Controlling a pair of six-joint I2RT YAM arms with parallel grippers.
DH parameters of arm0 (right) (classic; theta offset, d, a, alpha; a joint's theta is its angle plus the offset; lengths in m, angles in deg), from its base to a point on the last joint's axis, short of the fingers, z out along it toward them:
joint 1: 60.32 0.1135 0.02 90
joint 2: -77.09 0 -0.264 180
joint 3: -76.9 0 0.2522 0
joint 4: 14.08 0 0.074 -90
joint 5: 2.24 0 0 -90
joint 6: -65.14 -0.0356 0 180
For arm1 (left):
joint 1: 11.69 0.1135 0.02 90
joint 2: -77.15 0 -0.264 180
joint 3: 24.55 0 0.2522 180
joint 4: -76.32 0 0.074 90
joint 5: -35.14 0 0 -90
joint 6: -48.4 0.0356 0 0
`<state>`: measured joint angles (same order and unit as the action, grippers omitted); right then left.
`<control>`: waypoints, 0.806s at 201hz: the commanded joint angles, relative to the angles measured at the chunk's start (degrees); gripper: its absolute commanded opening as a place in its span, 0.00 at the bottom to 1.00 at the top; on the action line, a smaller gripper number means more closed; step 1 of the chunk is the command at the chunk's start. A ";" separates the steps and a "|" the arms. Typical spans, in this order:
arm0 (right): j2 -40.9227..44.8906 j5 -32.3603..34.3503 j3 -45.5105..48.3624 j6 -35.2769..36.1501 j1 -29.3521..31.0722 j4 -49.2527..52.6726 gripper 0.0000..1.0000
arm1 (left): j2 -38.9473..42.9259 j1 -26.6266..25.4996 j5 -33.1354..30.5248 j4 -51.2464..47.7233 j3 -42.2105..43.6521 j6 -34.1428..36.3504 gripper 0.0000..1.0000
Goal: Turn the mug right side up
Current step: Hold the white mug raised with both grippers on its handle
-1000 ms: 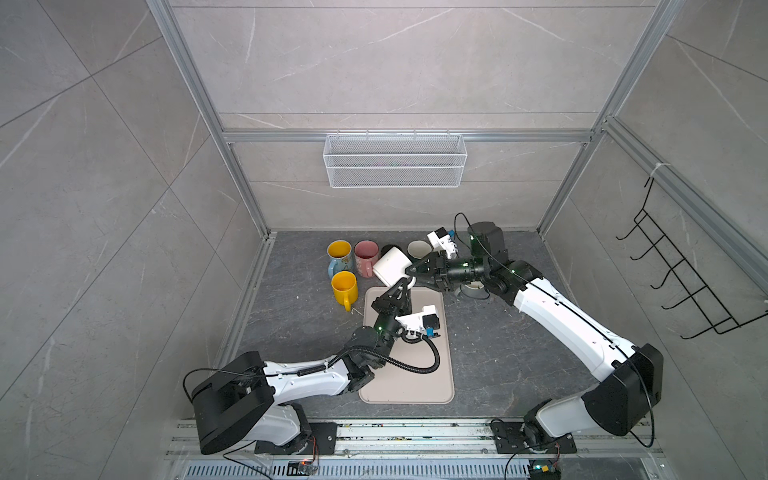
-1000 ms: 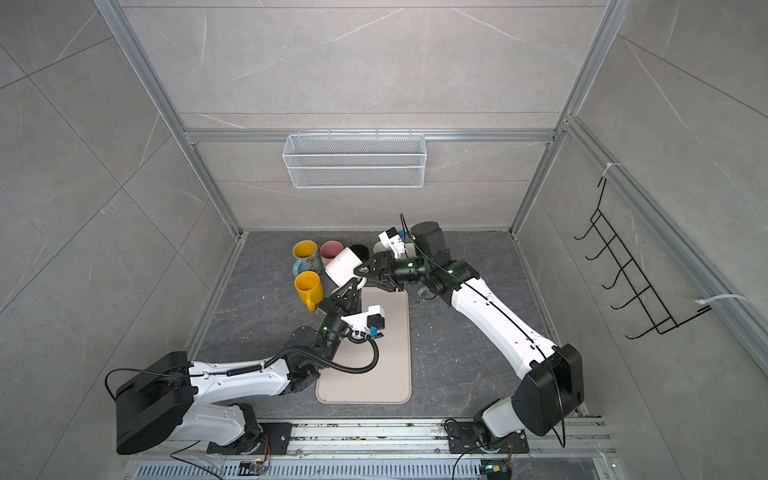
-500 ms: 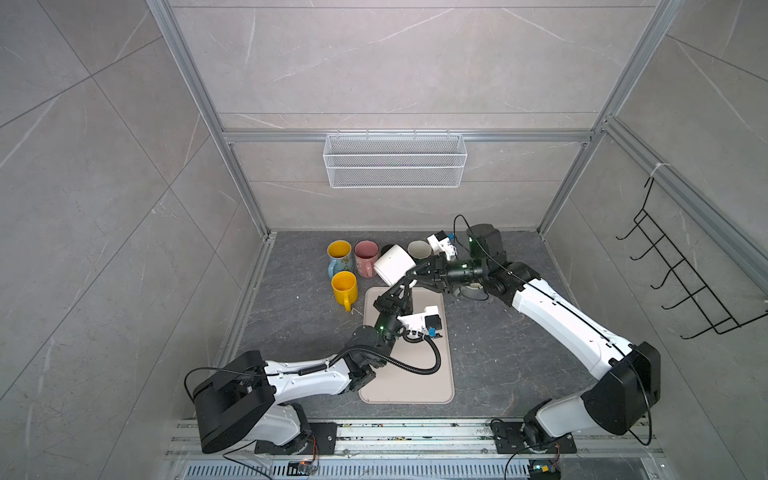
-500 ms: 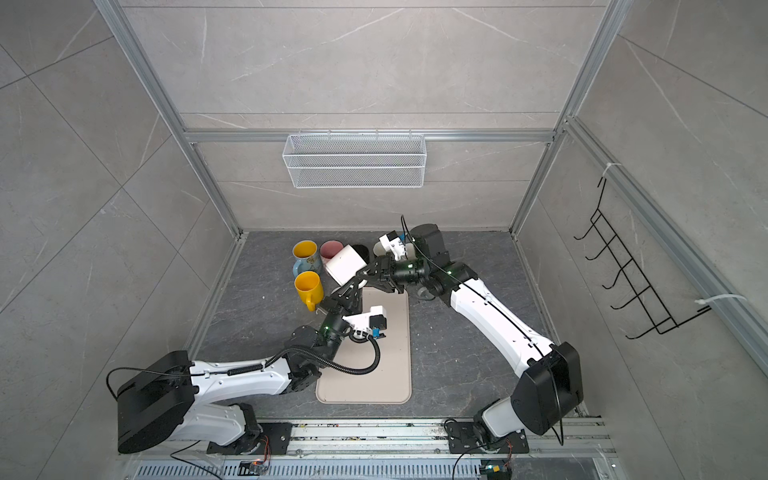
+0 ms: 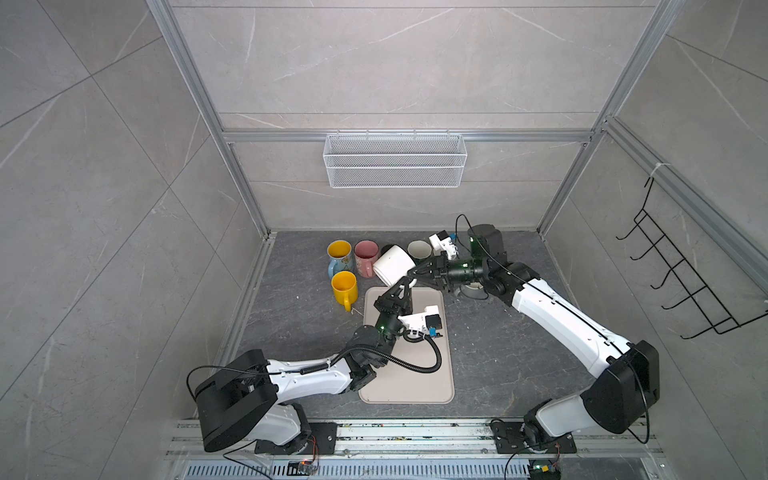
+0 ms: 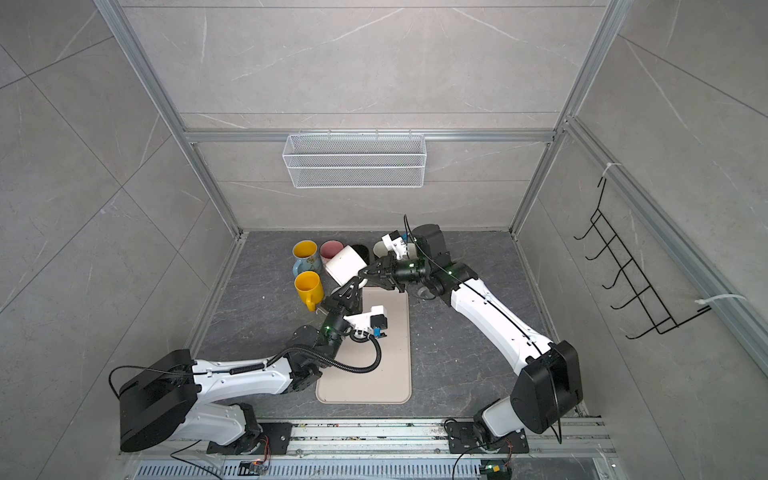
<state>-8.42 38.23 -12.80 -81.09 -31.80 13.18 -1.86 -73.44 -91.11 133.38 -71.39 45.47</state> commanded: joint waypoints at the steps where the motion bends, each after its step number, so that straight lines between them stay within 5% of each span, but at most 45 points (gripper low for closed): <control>1: 0.32 -0.05 1.83 -0.59 0.73 0.04 0.00 | 0.85 -0.73 2.70 10.15 -4.22 2.98 0.00; 28: 1.05 0.22 2.44 -0.72 0.73 -0.42 0.00 | 0.42 -0.73 0.93 10.16 -5.37 2.36 0.00; 162: 2.01 1.00 4.55 -1.25 0.76 -2.56 0.00 | 1.39 -0.91 -3.48 10.15 -6.34 0.27 0.33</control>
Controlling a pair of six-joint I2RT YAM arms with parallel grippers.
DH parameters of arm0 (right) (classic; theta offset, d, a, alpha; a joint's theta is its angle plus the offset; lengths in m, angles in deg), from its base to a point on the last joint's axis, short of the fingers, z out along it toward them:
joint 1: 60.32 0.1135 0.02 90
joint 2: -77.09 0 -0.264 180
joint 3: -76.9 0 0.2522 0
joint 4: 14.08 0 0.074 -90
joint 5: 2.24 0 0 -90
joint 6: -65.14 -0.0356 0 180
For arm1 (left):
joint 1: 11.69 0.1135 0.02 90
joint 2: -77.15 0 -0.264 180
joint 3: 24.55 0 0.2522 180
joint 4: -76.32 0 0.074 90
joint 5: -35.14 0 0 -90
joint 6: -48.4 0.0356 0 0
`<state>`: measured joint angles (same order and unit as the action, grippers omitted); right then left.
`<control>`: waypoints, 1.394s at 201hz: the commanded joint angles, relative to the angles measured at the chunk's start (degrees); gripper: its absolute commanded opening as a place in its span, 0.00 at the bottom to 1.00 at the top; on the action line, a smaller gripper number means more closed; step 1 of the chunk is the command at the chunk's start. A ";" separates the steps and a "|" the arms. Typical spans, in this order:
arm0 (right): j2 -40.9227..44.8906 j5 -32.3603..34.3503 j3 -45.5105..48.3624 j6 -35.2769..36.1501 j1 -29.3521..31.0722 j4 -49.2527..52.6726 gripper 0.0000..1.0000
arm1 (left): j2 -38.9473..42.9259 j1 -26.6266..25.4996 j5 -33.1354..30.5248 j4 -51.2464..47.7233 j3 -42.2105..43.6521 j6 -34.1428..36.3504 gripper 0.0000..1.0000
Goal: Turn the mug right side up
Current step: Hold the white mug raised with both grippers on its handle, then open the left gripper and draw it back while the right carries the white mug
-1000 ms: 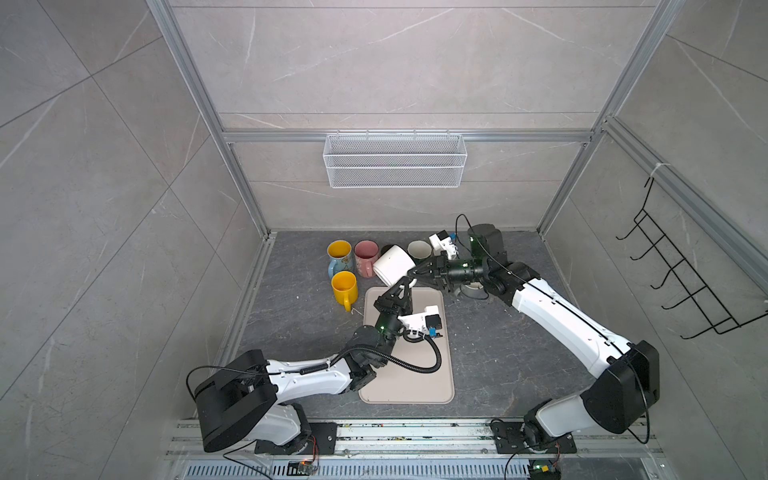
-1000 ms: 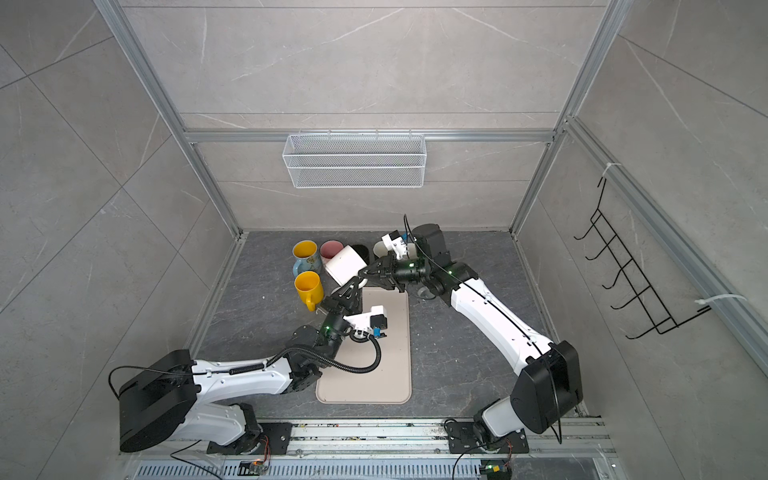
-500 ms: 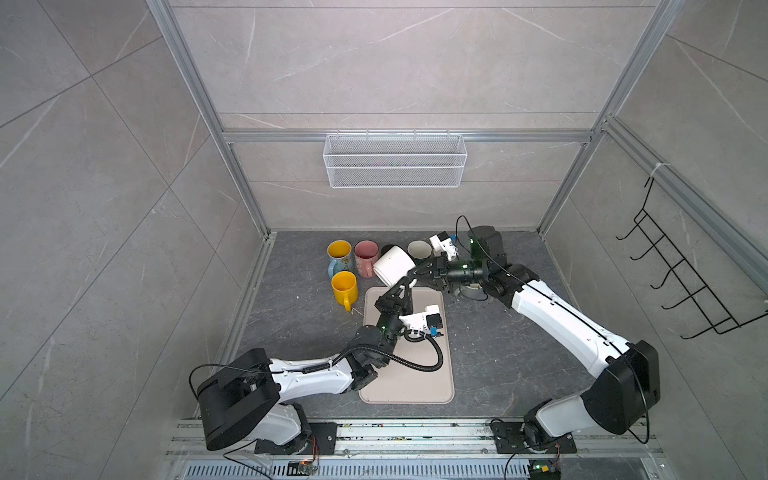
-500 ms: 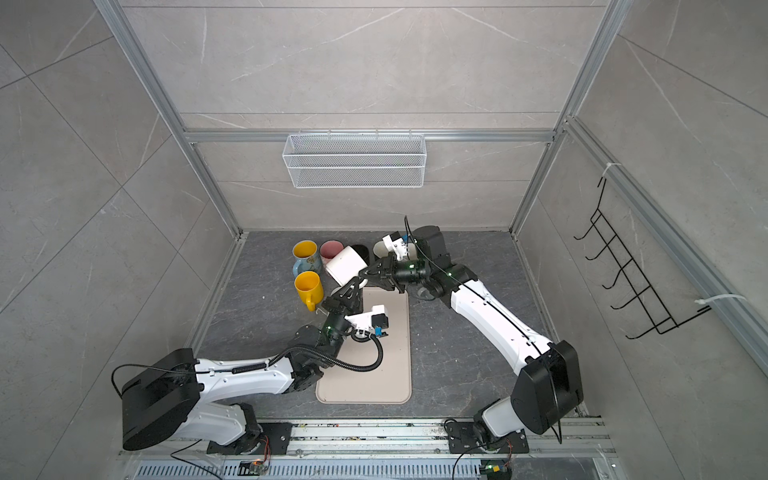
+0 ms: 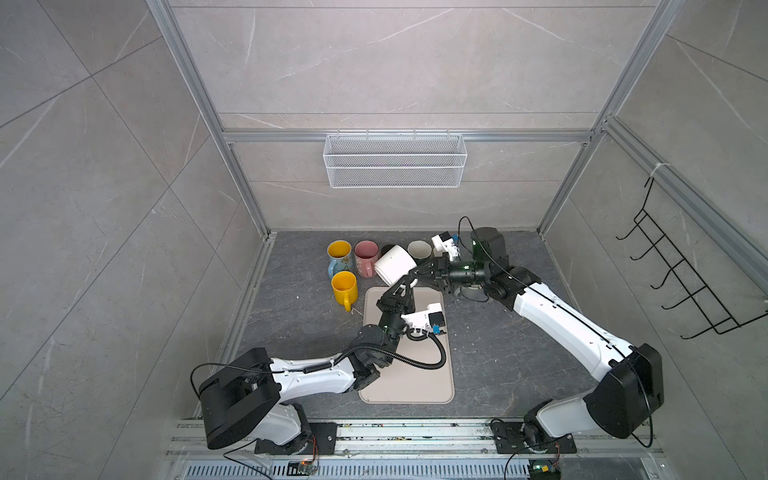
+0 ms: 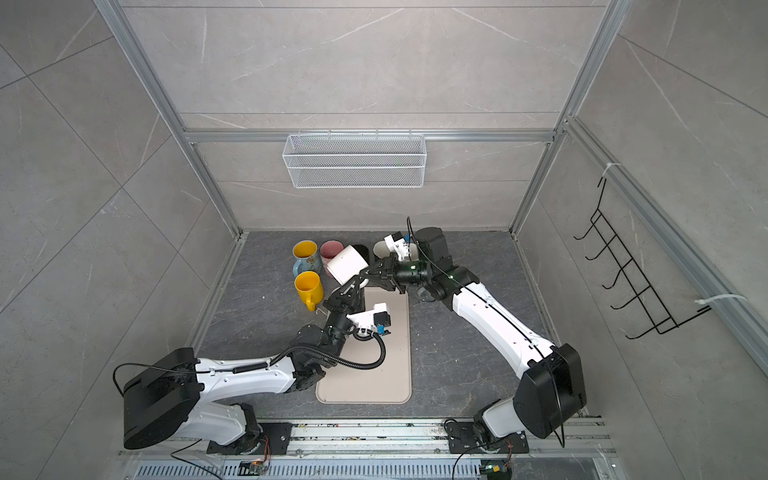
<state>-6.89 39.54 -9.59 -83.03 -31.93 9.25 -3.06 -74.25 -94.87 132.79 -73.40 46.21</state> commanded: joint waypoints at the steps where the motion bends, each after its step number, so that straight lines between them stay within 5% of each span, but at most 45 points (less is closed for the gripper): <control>1: 0.49 -0.30 1.35 0.65 0.89 1.36 0.00 | 2.64 -0.10 0.28 10.73 -4.31 -0.55 0.33; 187: 0.05 -0.16 3.03 0.16 0.88 -1.12 0.00 | 7.11 -2.31 0.82 6.19 -1.12 -6.53 0.68; 225: -0.08 0.41 3.21 0.14 0.88 -1.38 0.00 | 12.08 -2.41 -0.07 -8.03 -1.80 -15.58 0.78; 280: -0.70 0.70 3.56 0.13 0.84 -2.61 0.00 | 23.95 -2.40 3.47 -35.25 -3.63 -33.00 0.80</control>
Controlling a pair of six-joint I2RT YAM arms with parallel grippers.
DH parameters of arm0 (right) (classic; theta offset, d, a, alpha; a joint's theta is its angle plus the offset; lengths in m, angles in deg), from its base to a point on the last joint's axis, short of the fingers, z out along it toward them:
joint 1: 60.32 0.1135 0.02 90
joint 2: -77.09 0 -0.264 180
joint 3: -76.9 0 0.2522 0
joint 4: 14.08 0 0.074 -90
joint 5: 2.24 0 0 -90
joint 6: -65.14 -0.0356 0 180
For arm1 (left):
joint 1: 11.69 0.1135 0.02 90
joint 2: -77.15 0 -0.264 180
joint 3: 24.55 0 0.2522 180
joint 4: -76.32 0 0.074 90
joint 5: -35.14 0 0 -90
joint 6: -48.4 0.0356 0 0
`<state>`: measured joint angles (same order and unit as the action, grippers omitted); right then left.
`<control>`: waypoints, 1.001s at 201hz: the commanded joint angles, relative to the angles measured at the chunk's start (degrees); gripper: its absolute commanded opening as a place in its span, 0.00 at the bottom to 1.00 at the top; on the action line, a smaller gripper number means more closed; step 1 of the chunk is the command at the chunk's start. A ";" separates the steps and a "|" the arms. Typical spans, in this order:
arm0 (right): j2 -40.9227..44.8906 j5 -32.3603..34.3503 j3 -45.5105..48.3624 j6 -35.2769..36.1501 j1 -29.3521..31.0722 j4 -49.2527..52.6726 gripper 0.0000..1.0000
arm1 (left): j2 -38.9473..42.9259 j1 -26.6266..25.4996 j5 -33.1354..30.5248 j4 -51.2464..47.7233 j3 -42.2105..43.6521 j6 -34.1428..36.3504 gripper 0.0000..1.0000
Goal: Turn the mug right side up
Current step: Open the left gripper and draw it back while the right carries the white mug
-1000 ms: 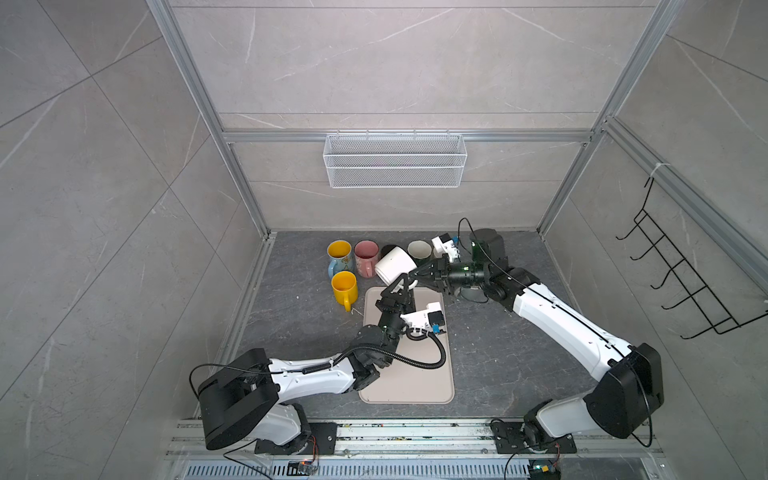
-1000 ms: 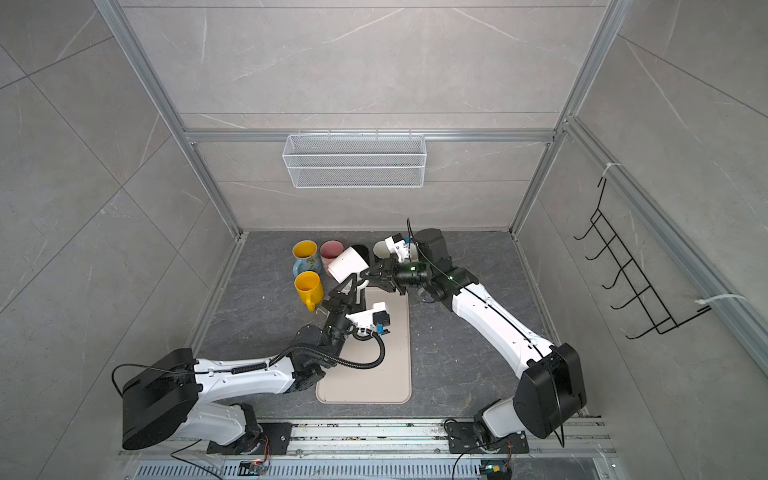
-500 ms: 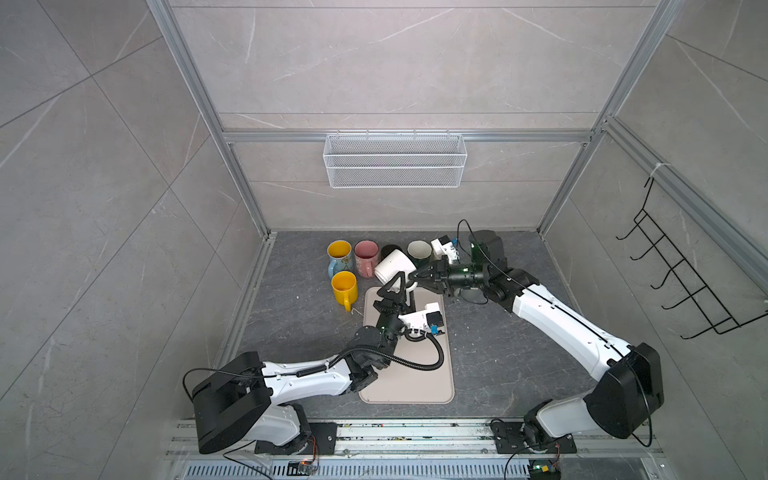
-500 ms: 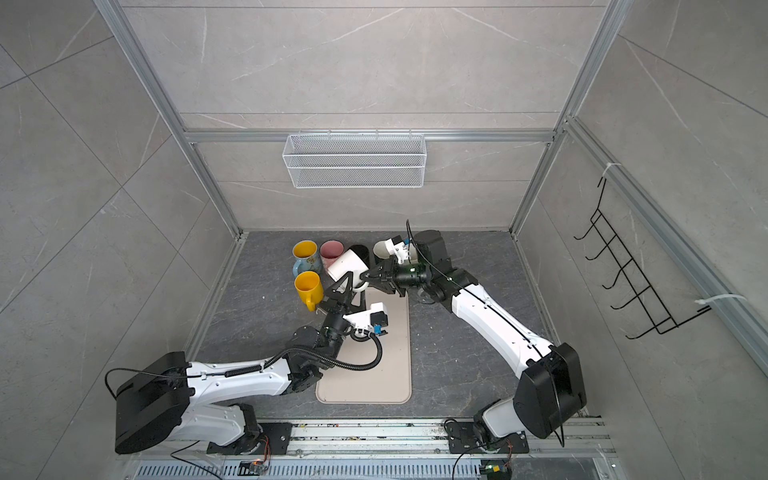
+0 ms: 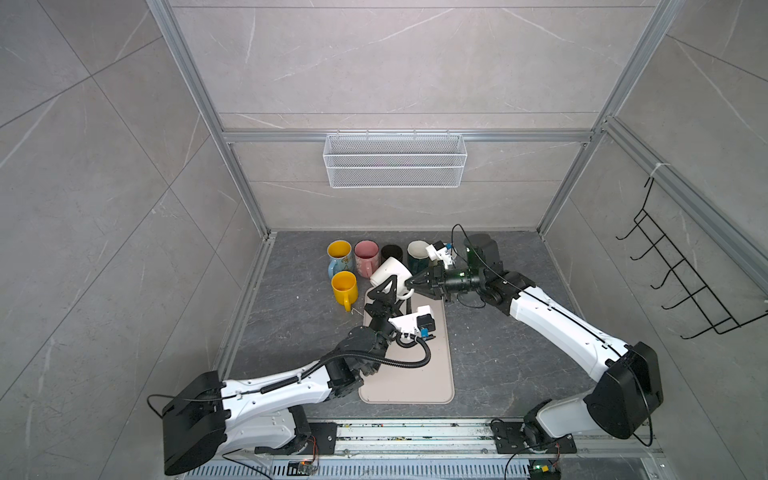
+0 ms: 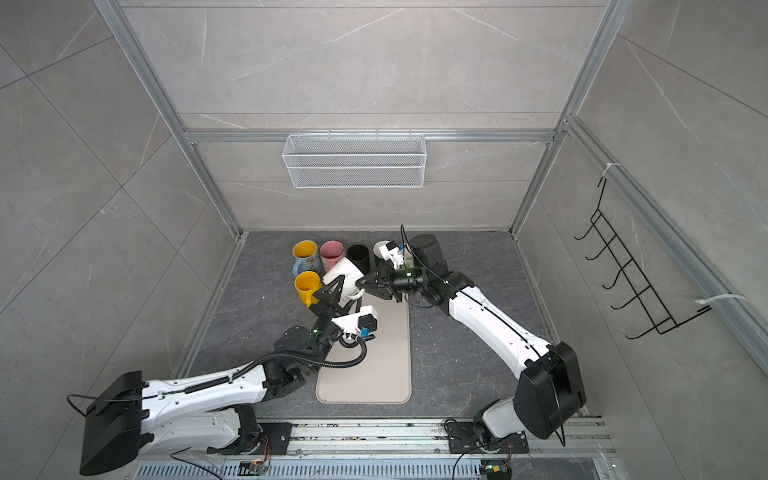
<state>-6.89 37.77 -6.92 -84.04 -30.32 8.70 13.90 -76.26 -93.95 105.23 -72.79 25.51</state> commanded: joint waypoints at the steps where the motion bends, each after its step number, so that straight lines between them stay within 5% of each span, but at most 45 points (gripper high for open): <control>1: -0.72 2.51 0.89 1.11 -0.75 -2.07 0.00 | 7.26 -0.38 2.67 -8.17 -4.35 -12.59 0.80; 39: -1.86 2.78 1.39 -1.81 -0.78 -5.05 0.00 | 11.18 -0.45 6.28 -32.00 -10.11 -24.45 0.80; 117: 0.96 13.28 -0.63 10.61 -0.73 11.40 0.00 | 17.23 1.56 6.54 -45.97 -14.68 -42.04 0.84; 201: 5.64 27.85 0.55 19.71 0.70 24.90 0.00 | 13.27 22.89 27.05 -63.46 -22.80 -66.25 0.85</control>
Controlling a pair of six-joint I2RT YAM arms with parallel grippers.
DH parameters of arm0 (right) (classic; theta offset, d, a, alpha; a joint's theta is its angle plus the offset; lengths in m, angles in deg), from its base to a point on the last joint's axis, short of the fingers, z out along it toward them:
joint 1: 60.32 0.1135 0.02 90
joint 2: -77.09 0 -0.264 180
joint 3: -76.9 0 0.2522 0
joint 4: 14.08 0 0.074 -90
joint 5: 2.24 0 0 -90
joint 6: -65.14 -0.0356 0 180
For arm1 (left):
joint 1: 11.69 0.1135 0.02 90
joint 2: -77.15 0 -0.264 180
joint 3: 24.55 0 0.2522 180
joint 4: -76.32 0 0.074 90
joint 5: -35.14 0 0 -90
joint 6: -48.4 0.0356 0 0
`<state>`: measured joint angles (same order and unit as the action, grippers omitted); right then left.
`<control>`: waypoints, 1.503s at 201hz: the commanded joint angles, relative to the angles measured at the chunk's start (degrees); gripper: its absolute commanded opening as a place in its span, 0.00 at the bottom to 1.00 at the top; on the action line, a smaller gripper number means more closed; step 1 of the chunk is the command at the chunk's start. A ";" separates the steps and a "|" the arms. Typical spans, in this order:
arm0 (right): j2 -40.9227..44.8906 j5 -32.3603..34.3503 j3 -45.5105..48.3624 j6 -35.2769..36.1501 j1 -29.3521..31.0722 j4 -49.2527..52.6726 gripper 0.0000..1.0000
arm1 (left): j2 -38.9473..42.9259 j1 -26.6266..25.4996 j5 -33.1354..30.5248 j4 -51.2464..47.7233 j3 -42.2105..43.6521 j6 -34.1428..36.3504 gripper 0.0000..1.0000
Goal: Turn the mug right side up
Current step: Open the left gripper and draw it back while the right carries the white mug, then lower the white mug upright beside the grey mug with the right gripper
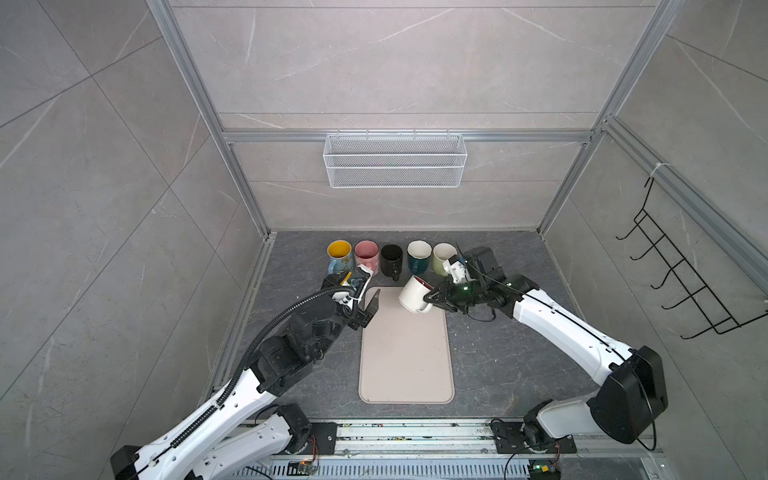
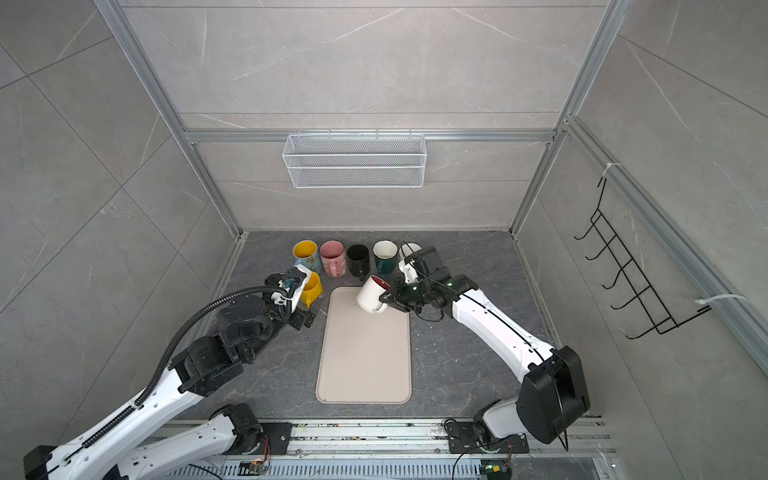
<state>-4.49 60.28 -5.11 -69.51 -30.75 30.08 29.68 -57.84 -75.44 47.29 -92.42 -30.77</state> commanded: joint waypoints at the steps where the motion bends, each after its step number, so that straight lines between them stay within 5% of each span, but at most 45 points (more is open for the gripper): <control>1: 3.25 5.55 -1.31 5.35 1.21 3.75 0.00 | -2.57 4.78 8.76 -5.58 -3.32 -10.13 0.85; 114: 7.40 34.51 -1.33 14.04 8.05 24.17 0.00 | -10.94 25.24 27.99 -5.86 -3.29 -29.17 0.86; 195: 7.14 43.92 6.06 12.86 8.23 23.44 0.00 | -12.08 26.27 28.32 -4.73 -2.18 -30.03 0.86; 302: 5.21 46.80 13.61 11.50 8.15 12.39 0.00 | -12.26 26.55 27.20 -4.28 -1.40 -30.65 0.86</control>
<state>0.98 104.21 7.68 -56.81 -22.82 47.69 17.53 -31.65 -48.33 40.62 -93.88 -60.58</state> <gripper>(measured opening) 0.154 0.859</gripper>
